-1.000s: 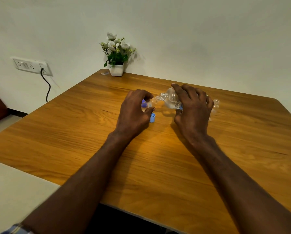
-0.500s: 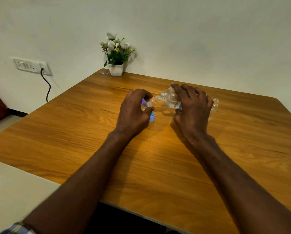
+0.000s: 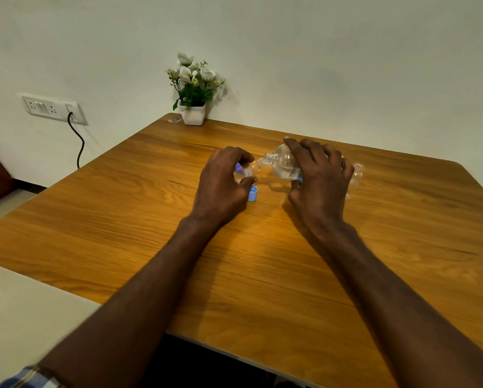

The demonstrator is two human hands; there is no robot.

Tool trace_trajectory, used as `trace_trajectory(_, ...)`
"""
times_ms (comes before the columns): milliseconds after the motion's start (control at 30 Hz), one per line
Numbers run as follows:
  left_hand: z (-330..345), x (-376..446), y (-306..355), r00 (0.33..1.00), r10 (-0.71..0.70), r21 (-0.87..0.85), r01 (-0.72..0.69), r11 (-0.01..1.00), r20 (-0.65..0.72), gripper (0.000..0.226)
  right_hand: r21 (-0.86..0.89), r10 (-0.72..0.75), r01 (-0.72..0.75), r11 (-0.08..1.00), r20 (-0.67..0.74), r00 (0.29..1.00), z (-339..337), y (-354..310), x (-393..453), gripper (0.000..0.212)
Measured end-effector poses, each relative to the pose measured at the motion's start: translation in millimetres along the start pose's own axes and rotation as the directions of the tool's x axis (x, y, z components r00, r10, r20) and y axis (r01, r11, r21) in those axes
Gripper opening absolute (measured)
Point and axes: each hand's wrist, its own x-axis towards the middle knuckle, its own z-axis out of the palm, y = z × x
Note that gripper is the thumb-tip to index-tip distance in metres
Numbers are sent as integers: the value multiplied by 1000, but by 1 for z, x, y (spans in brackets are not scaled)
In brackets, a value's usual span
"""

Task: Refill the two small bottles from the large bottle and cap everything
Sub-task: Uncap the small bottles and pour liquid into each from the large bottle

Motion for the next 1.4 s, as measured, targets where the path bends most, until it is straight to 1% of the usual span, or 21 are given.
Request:
trace_trajectory(533, 1, 0, 1, 1000, -4, -16, 4, 1000, -9, 31, -4, -5, 5, 1000, -7, 1000, -1, 1, 0, 92)
trace_trajectory(1400, 1, -1, 2, 1000, -18, -10, 18, 1000, 15, 34, -21, 7, -7, 1000, 0, 1000, 0, -1, 1, 91)
